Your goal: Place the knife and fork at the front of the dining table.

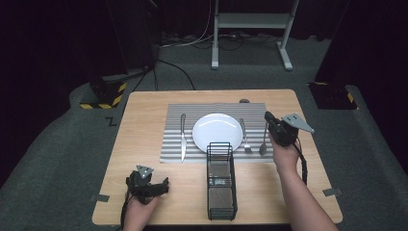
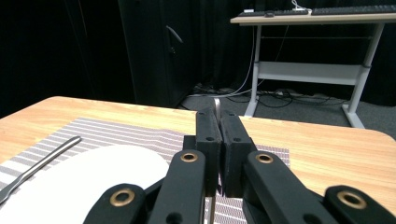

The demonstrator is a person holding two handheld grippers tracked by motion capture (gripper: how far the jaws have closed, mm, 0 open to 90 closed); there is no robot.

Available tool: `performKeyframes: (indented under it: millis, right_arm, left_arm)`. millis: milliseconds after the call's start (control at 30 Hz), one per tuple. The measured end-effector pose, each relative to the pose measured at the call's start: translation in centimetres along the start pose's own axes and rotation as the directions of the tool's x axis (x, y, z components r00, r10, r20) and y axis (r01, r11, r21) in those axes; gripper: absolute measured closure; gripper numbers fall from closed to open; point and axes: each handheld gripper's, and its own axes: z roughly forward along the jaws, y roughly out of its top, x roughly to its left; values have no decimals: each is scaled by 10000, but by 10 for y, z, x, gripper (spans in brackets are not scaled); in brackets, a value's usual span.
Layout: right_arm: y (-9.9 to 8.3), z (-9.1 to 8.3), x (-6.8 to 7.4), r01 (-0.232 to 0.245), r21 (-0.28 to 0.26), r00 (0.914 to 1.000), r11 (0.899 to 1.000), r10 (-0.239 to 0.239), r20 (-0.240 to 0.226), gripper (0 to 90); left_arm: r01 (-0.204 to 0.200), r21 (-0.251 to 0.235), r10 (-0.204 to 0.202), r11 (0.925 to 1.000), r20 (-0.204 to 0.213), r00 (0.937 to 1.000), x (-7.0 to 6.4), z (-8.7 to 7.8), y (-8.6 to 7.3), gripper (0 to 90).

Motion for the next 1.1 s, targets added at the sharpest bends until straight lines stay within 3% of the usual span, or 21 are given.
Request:
performKeyframes:
  millis: [433,600,700,1000,1100]
  right_arm:
    - [-10,54,-11,-355,684,9990,9970,335,299,872]
    - [-20,70,-16,-746,1026,9967,9919,709,397,870]
    - [-25,78,-16,-684,1346,9969,9885,624,487,867]
    - [-31,83,-23,-906,1844,9941,9787,777,763,851]
    - [-32,83,-24,-810,2068,9939,9750,635,896,806]
  left_arm:
    - [-10,-22,10,10000,-13,10000,0,0,0,3]
    - [-12,-21,12,10000,-10,10000,0,0,0,3]
    - [-8,-24,8,10000,-5,10000,0,0,0,3]
    - [-12,-24,12,10000,-7,10000,0,0,0,3]
    - [-8,-25,8,10000,-7,10000,0,0,0,3]
